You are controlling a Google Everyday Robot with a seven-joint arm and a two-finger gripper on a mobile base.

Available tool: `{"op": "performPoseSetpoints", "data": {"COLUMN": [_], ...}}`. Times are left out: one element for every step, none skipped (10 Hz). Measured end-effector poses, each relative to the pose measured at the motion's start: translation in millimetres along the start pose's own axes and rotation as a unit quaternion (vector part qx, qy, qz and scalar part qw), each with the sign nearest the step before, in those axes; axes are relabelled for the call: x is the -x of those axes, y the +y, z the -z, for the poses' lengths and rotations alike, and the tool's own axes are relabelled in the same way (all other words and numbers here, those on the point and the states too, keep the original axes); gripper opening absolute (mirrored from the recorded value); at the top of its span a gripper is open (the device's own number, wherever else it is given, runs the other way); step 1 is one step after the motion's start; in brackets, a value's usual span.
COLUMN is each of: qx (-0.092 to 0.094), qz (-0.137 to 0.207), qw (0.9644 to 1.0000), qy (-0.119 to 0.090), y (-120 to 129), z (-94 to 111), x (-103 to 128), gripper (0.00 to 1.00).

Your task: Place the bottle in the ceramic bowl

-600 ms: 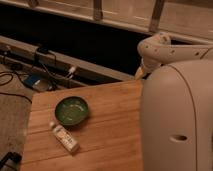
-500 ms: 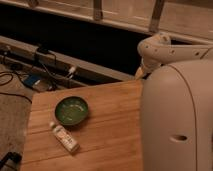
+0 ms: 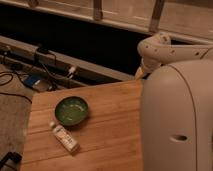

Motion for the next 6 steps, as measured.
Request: {"op": "performPoseSetpoints", "data": {"qx": [0.000, 0.000, 0.000, 0.000, 0.000, 0.001], "qz": [0.000, 0.000, 0.000, 0.000, 0.001, 0.005], "qw": [1.0000, 1.0000, 1.0000, 1.0000, 1.0000, 1.0000], "qy": [0.000, 0.000, 0.000, 0.000, -0.001, -0.004], "y": [0.0, -0.1, -0.1, -0.1, 0.1, 1.8], "z": [0.0, 0.0, 0.1, 0.0, 0.4, 1.8], "x": [0.0, 0.0, 0.0, 0.0, 0.0, 0.5], "gripper": [0.80, 0.80, 0.80, 0.80, 0.80, 0.80]}}
